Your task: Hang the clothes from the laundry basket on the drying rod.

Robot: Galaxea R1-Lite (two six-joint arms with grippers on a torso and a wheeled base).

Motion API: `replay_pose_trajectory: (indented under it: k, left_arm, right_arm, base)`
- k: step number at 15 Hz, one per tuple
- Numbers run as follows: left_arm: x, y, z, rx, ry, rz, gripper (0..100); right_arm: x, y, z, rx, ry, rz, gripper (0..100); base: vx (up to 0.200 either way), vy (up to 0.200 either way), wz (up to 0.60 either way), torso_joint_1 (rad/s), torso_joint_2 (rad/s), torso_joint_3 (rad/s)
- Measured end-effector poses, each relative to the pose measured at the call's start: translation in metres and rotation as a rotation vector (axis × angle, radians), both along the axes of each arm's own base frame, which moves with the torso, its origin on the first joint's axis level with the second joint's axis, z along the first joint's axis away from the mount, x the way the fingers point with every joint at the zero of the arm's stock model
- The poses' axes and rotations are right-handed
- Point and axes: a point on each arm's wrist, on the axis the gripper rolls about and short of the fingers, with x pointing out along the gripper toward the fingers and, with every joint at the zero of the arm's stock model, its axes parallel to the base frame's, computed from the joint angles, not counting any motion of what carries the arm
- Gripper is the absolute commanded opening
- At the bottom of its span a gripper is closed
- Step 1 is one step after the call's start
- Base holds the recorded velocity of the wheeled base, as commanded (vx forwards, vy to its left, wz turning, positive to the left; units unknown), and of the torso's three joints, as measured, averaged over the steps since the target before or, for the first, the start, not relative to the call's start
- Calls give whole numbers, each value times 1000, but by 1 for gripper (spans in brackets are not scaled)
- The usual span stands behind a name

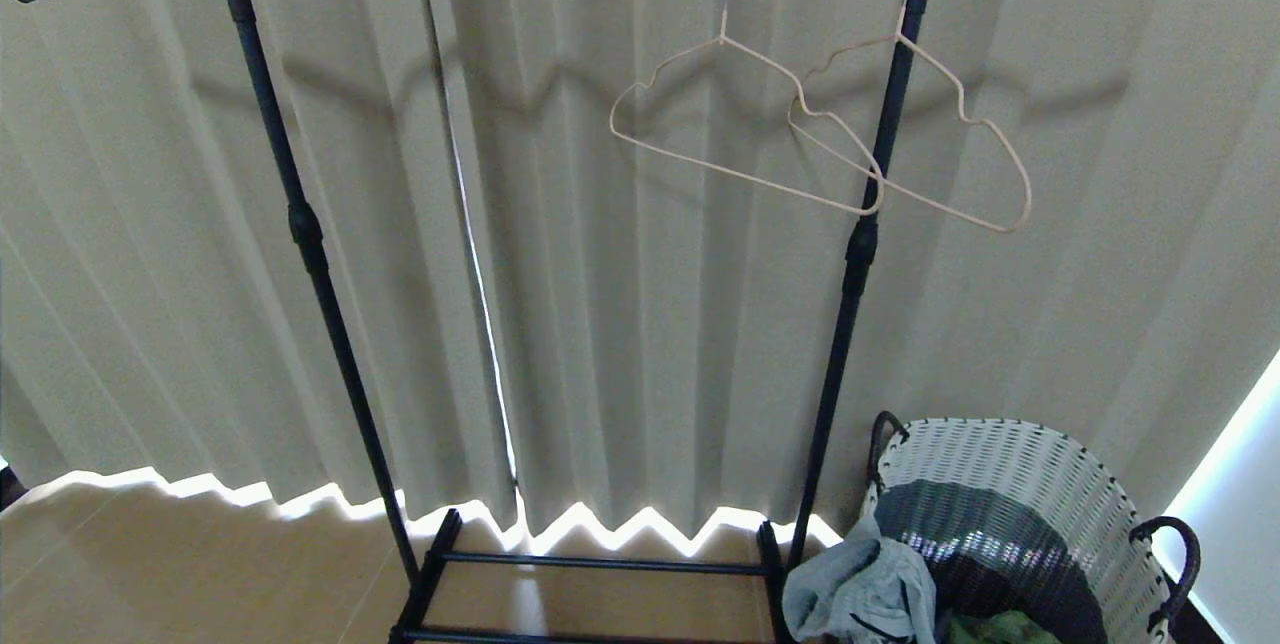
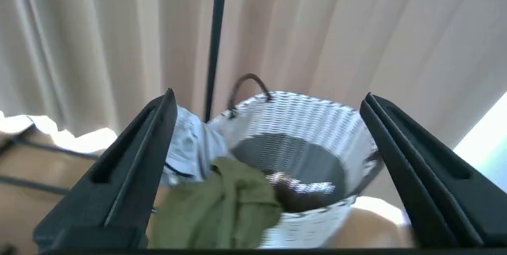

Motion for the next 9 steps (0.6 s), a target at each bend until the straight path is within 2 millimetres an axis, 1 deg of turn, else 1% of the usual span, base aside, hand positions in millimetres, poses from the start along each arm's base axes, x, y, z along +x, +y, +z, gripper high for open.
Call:
replay_pose_trajectory:
  k: [2, 4, 7, 9]
  left_arm:
    - [0, 0, 0, -5, -1, 2, 0]
    - [0, 0, 0, -6, -1, 4, 0]
    - [0, 0, 0, -2, -2, 2, 0]
    - [0, 0, 0, -4, -2, 2, 0]
  right_arm:
    - [1, 0, 10, -39, 23, 17, 100]
    - [9, -1, 21, -55, 110, 47, 100]
    - [34, 1, 31, -83, 316, 87, 100]
    - [54, 2, 32, -133, 465, 111, 100]
  base:
    - [0, 0, 0, 0, 0, 0]
    - [0, 0, 0, 0, 0, 0]
    - [0, 0, 0, 0, 0, 0]
    - [0, 0, 0, 0, 0, 0]
